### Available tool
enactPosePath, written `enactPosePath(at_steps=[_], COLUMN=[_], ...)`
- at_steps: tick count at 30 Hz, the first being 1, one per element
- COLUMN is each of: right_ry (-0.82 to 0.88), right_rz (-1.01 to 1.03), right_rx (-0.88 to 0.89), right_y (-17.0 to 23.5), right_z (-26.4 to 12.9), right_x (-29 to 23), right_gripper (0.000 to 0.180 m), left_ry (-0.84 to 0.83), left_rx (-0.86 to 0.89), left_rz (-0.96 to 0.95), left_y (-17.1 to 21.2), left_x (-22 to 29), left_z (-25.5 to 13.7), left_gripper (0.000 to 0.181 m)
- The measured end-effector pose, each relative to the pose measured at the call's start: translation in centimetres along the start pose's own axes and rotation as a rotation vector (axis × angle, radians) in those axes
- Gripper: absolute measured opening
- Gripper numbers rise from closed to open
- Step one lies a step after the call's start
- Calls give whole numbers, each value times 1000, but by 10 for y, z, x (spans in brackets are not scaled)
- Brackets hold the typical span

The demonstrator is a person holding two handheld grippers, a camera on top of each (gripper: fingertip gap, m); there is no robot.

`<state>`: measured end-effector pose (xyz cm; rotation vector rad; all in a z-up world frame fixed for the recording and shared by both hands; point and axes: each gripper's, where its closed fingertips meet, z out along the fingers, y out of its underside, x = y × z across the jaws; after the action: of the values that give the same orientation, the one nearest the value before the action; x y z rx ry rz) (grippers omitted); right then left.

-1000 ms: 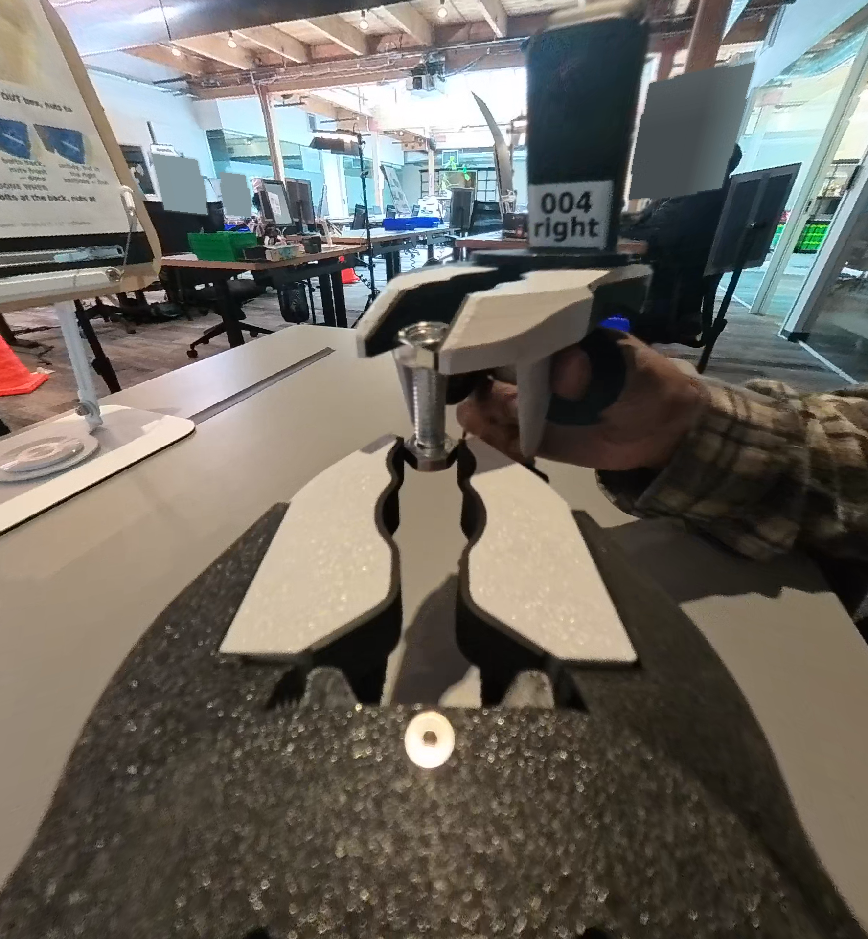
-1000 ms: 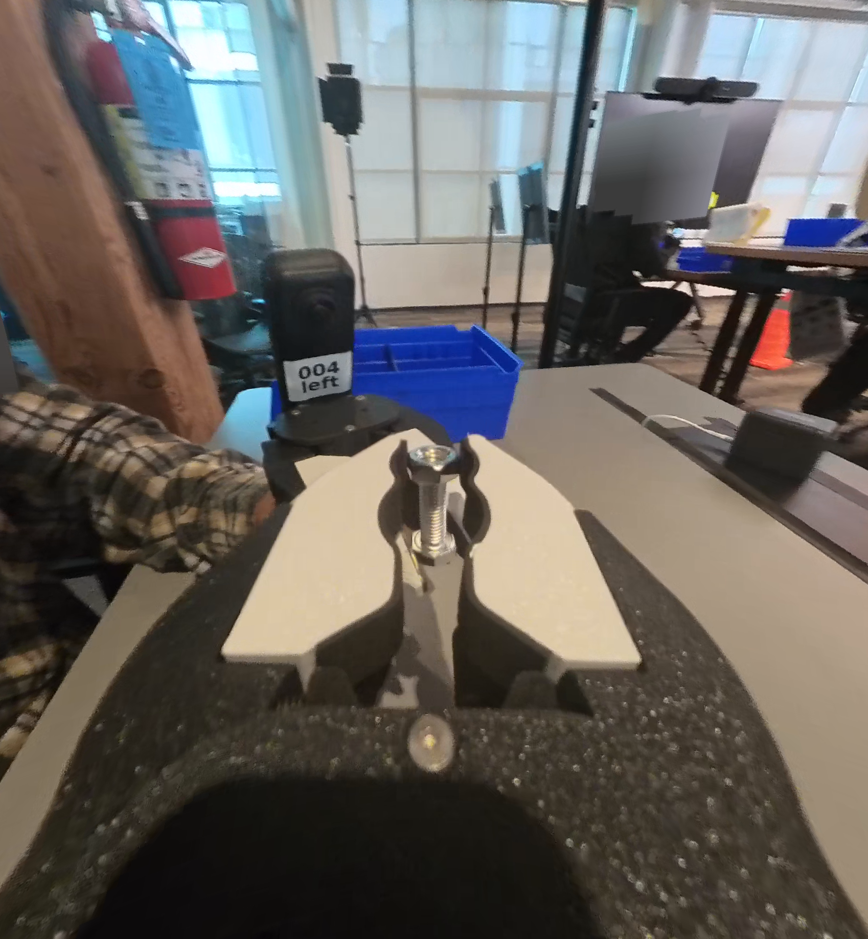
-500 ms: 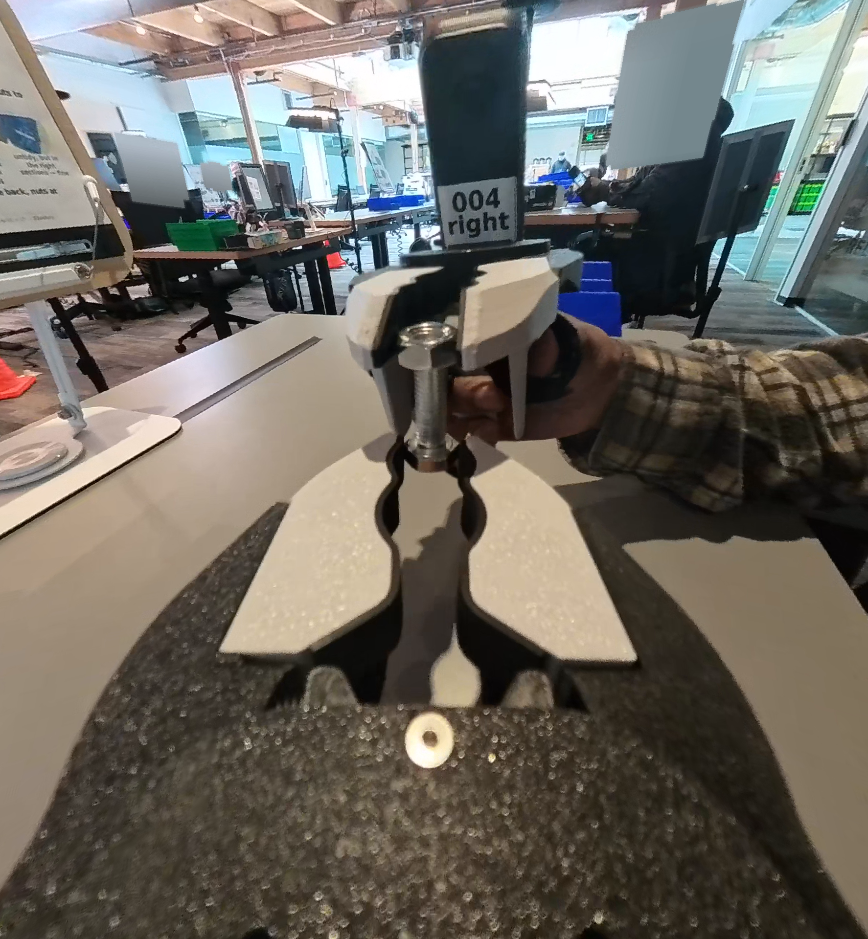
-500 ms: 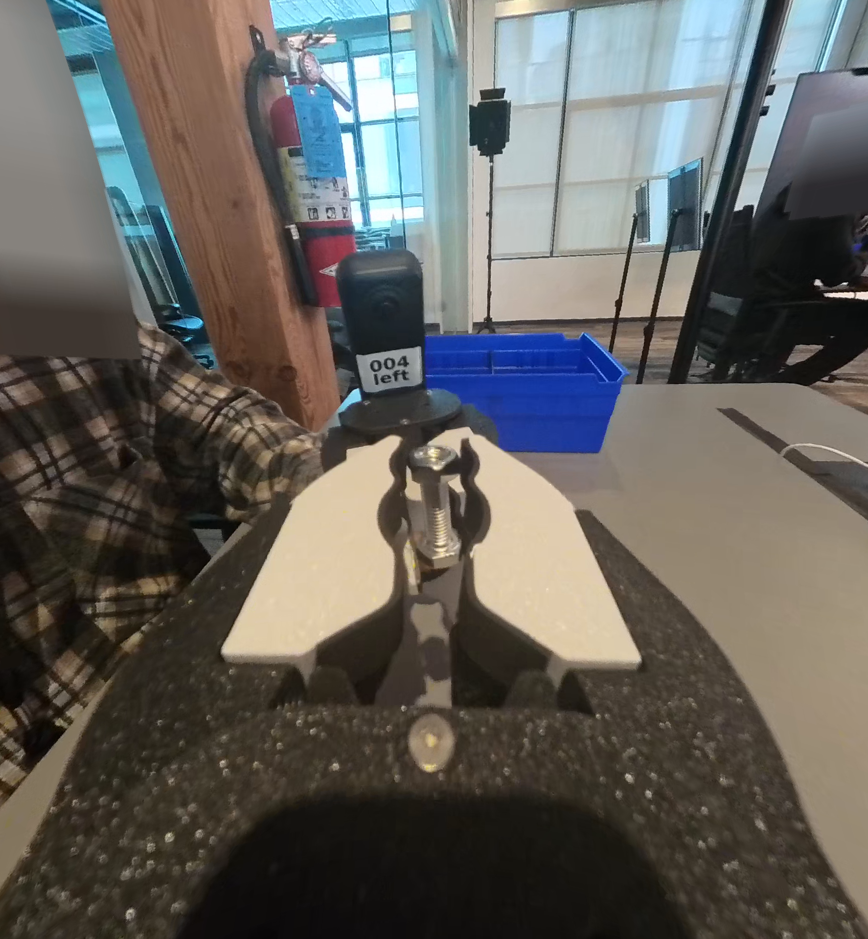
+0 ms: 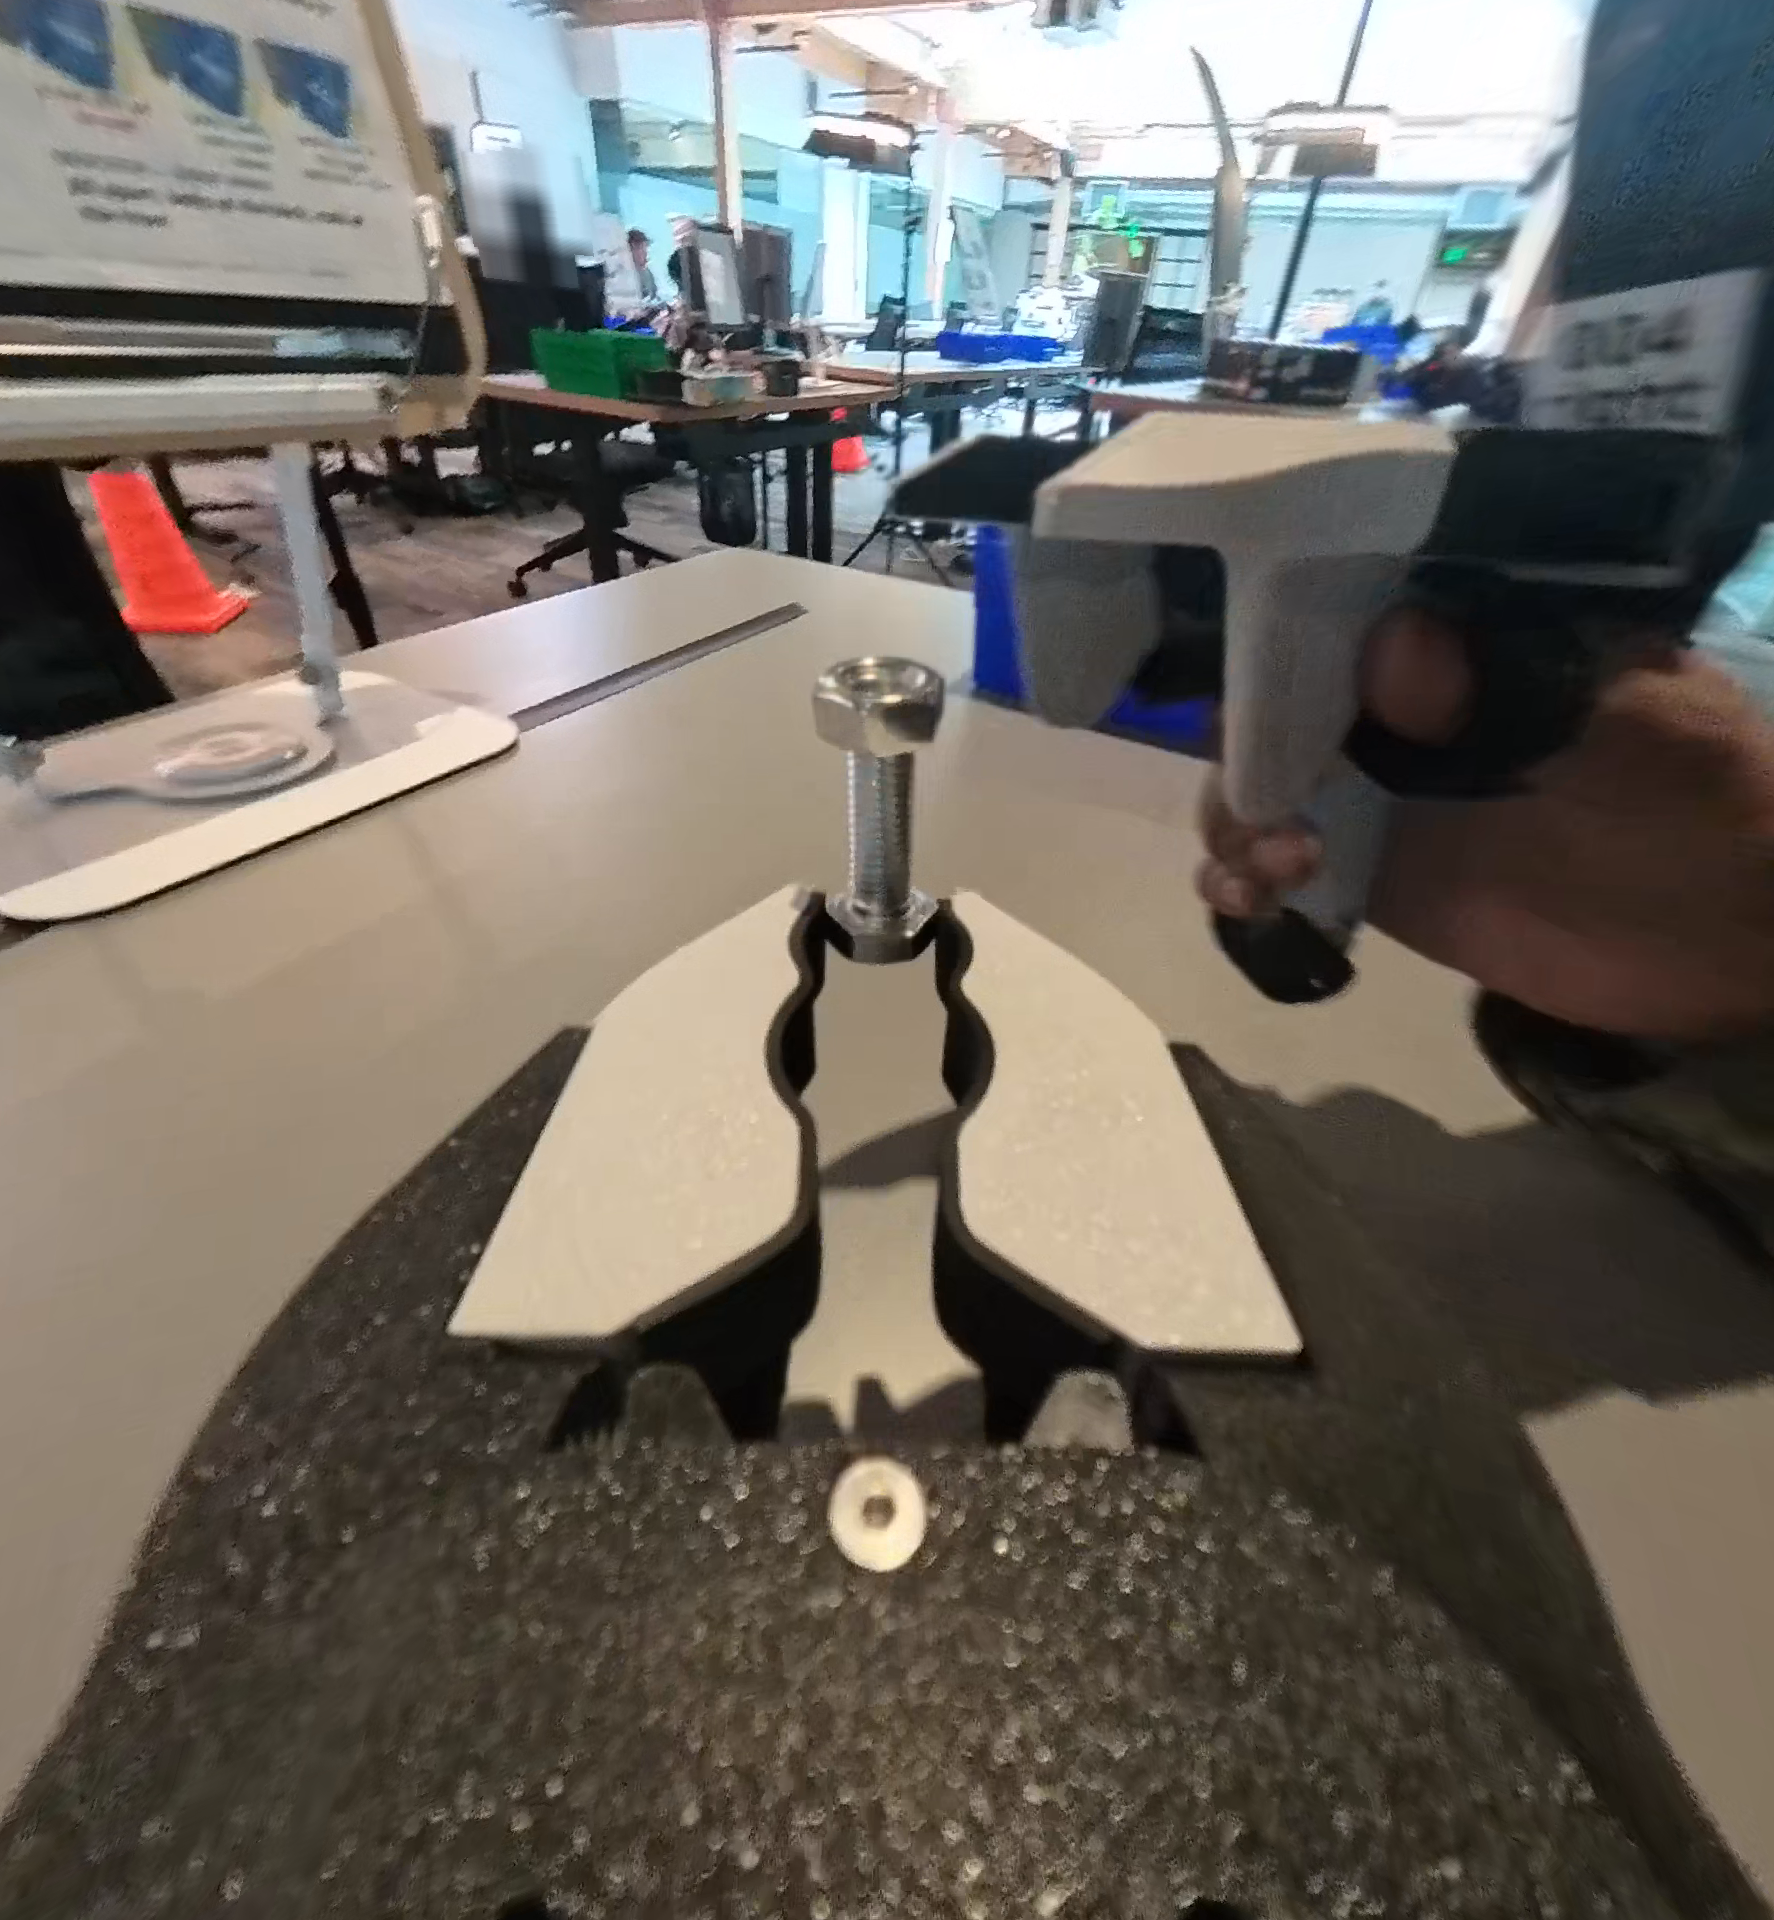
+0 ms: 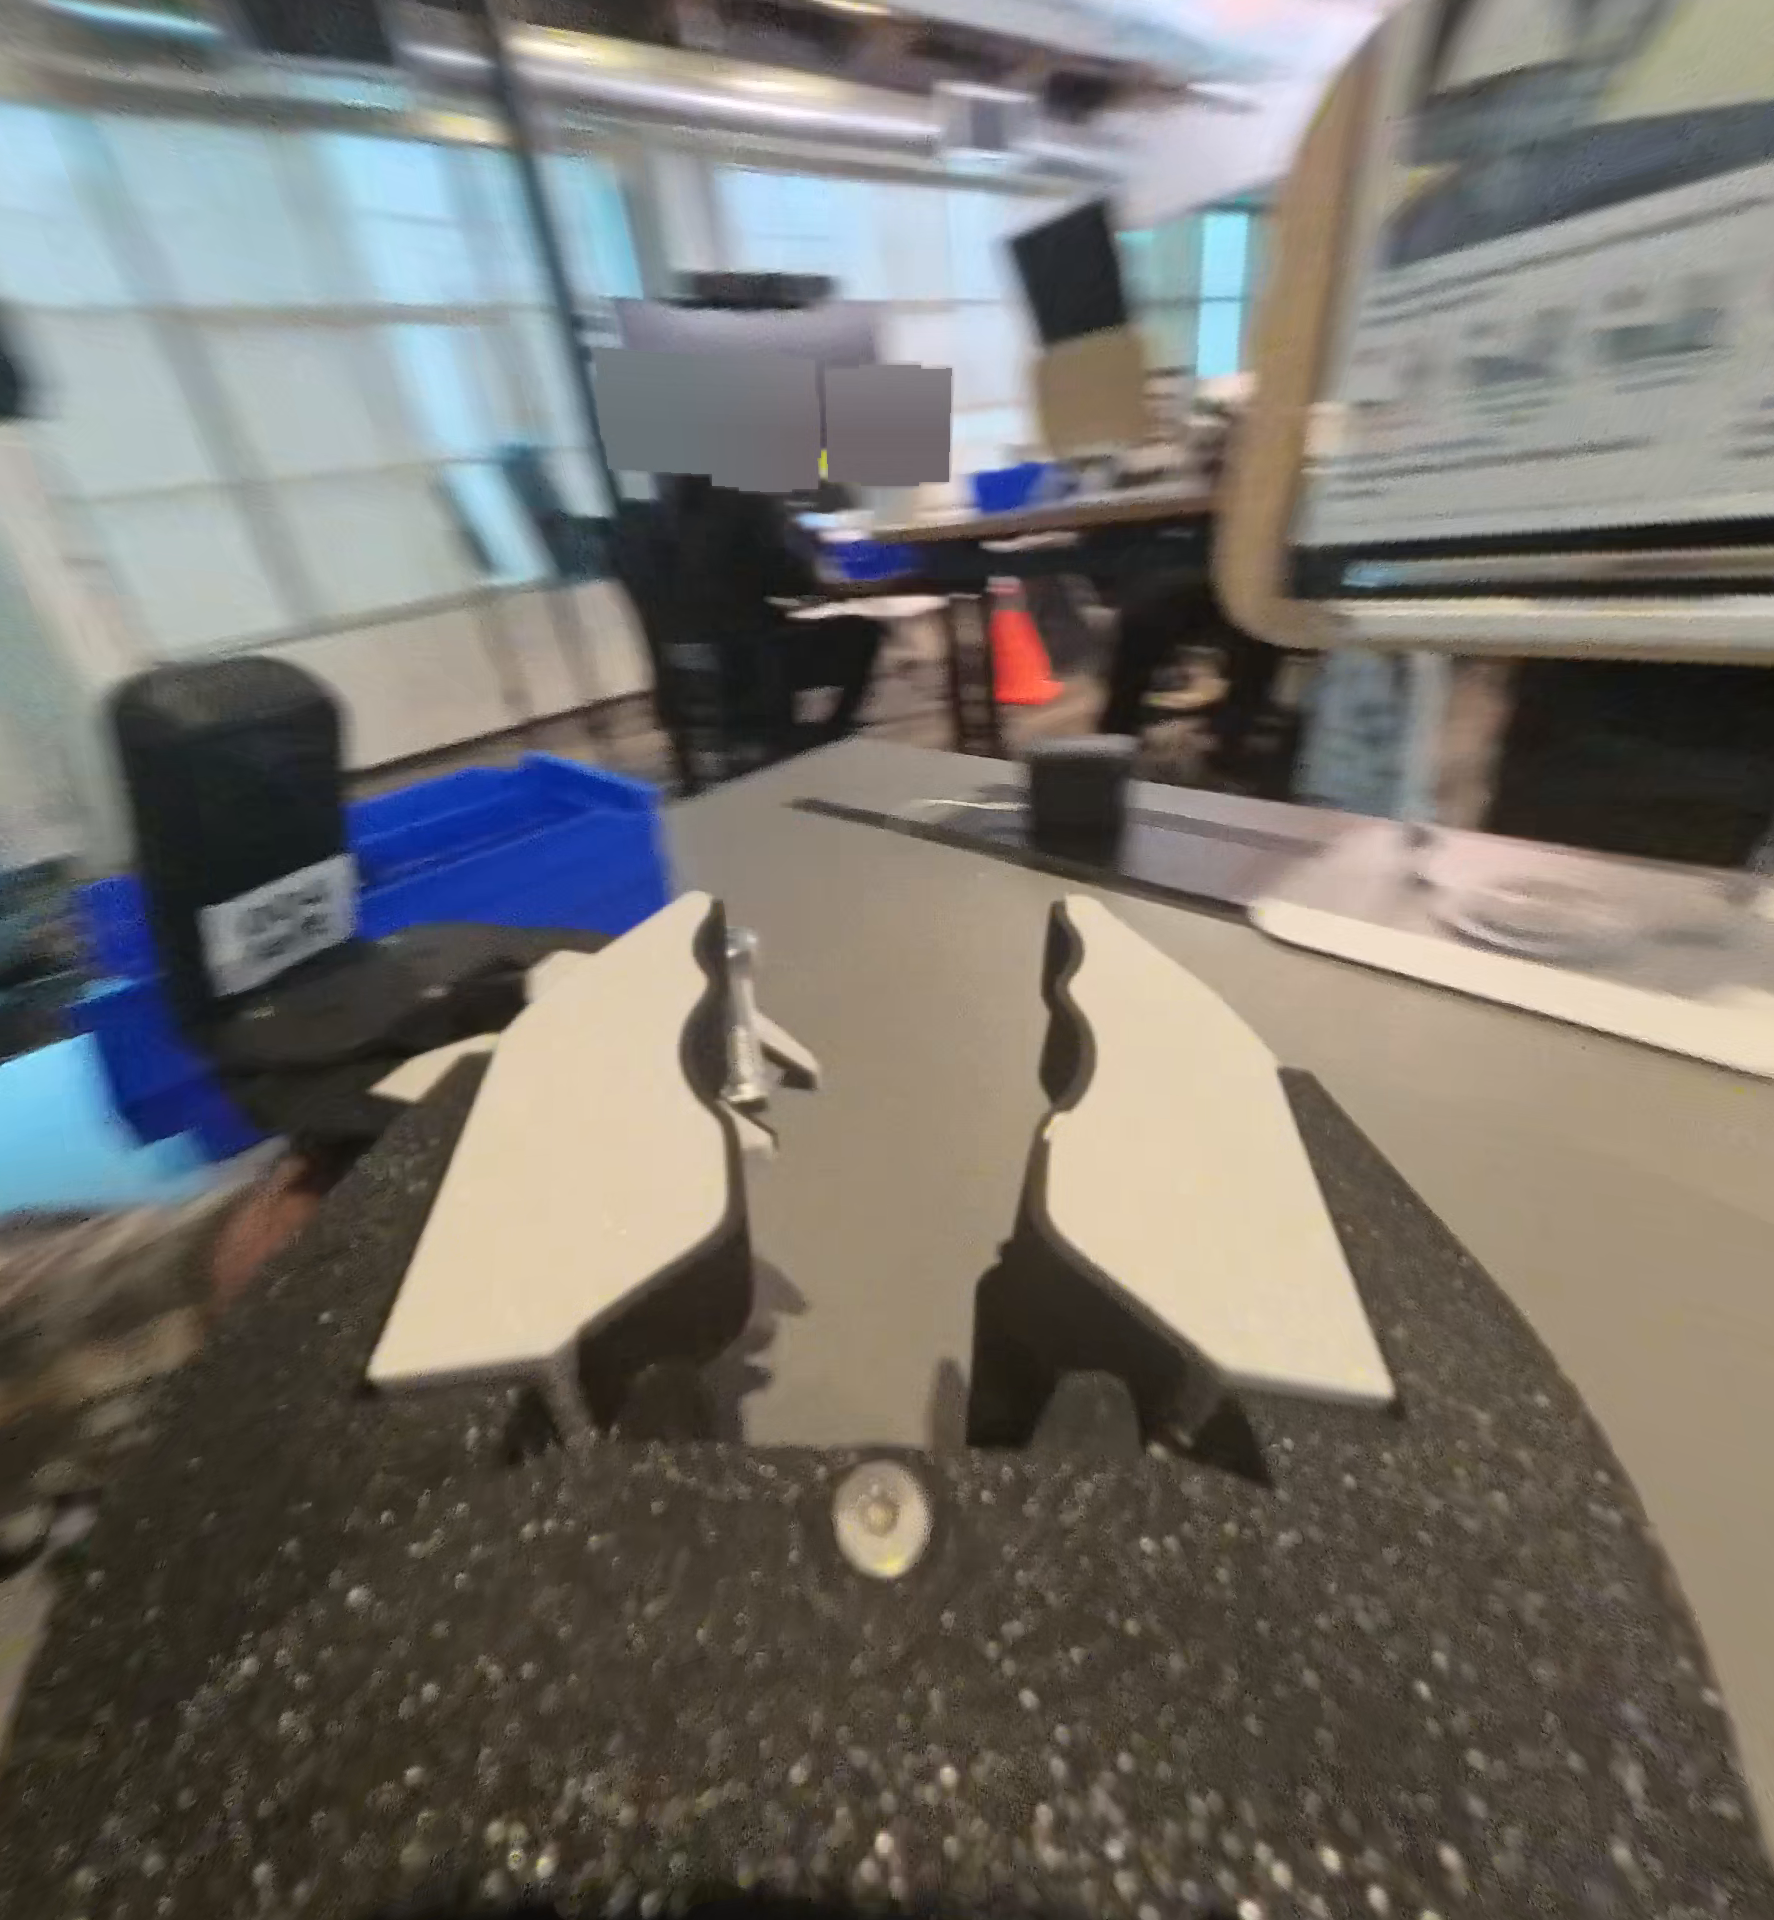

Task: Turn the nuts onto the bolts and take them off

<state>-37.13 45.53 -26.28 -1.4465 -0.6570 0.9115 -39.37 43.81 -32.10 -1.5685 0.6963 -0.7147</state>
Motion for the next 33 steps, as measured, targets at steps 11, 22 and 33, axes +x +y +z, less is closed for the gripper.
enactPosePath(at_steps=[11,22,33], right_ry=[179,126,-147], right_rz=[9,-9,-74], right_rx=[-88,-138,-81], right_y=[24,36,25], right_z=[27,41,29], right_x=[-26,-30,-39], right_gripper=[49,19,18], left_ry=[-134,-116,3], left_rx=[-74,-60,4], left_rz=[-73,-45,-22], left_y=[14,10,-1], left_x=[-21,-16,0], left_z=[-1,-2,-1], left_gripper=[19,19,19])
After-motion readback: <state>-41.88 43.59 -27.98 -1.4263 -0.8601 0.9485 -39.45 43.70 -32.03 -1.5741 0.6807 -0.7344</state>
